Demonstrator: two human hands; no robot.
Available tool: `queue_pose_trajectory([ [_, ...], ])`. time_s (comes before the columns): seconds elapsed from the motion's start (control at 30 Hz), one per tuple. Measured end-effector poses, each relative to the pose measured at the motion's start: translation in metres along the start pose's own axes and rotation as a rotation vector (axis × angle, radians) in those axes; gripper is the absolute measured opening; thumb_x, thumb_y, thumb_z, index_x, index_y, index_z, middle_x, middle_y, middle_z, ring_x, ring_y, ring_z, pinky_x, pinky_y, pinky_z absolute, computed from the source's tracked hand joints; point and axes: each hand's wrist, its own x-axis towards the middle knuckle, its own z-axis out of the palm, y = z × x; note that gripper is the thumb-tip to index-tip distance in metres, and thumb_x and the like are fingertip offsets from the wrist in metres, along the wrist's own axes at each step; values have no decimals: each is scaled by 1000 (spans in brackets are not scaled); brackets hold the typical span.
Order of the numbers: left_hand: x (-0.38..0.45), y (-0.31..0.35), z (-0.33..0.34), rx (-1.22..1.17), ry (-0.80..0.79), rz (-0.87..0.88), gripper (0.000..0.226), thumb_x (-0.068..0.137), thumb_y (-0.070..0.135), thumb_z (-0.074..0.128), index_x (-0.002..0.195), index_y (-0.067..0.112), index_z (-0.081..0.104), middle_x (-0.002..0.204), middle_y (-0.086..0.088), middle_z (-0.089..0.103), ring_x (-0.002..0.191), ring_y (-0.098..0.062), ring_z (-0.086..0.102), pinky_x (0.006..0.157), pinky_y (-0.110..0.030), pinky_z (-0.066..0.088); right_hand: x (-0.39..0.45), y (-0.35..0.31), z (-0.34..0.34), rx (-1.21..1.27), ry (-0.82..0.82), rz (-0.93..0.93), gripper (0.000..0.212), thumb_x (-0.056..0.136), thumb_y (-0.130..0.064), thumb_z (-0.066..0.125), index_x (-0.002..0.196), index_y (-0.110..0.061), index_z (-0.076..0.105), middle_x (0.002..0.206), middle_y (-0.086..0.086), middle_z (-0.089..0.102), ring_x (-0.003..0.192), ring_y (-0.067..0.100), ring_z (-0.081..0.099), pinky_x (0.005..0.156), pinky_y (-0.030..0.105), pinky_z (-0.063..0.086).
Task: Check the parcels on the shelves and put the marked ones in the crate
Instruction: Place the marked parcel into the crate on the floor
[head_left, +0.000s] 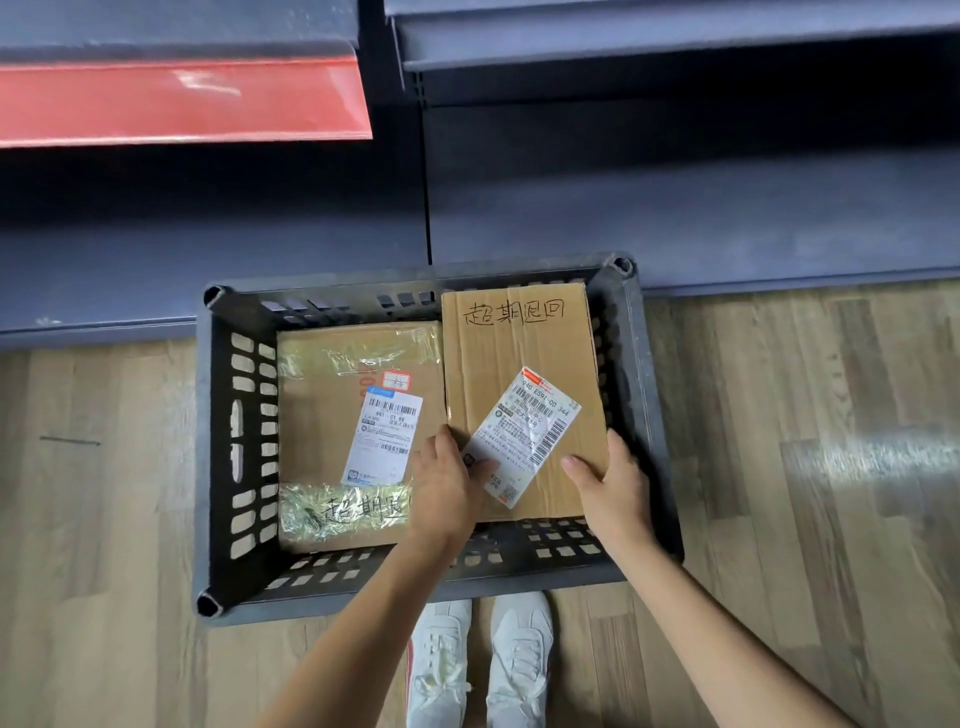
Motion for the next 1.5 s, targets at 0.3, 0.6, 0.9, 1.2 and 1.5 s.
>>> queue_pose_trajectory([
  [0.3, 17, -6, 14, -7, -8, -31, 38, 82, 15, 67, 114, 5, 48, 112, -12, 49, 99, -24, 51, 91, -39, 46, 20, 4, 13, -6, 7, -6, 63, 89, -21, 57, 143, -11, 26, 139, 14, 45, 128, 29, 40, 101, 38, 34],
  [0.6, 20, -25, 20, 554, 27, 387, 66, 84, 20, 59, 133, -9, 27, 134, -37, 41, 124, -50, 43, 97, -56, 43, 16, 7, 18, -193, 68, -153, 69, 90, -24, 54, 146, -8, 16, 151, 15, 26, 135, 31, 34, 106, 37, 30],
  [0.9, 19, -20, 8, 802, -148, 324, 62, 78, 35, 37, 124, -5, 51, 130, -26, 53, 118, -40, 54, 90, -52, 47, 11, 0, 10, -600, -80, -334, 73, 96, -38, 34, 146, -5, -8, 154, 10, -19, 144, 21, -13, 116, 33, 2],
  [1.2, -57, 64, -119, 841, -151, 302, 63, 94, 36, 8, 148, 6, -5, 157, -14, -4, 145, -26, -8, 118, -35, -6, -73, -100, -70, -432, -126, -497, 60, 98, -29, 38, 148, -17, 7, 157, -6, 0, 143, 10, 10, 113, 20, 11],
  [1.5, -190, 193, -318, 587, 283, 517, 50, 77, 12, 35, 120, 1, 58, 121, -7, 61, 114, -20, 60, 97, -20, 41, -233, -266, -160, -319, -15, -873, 48, 86, -30, 43, 129, -11, 52, 137, 1, 47, 127, 16, 46, 100, 10, 21],
])
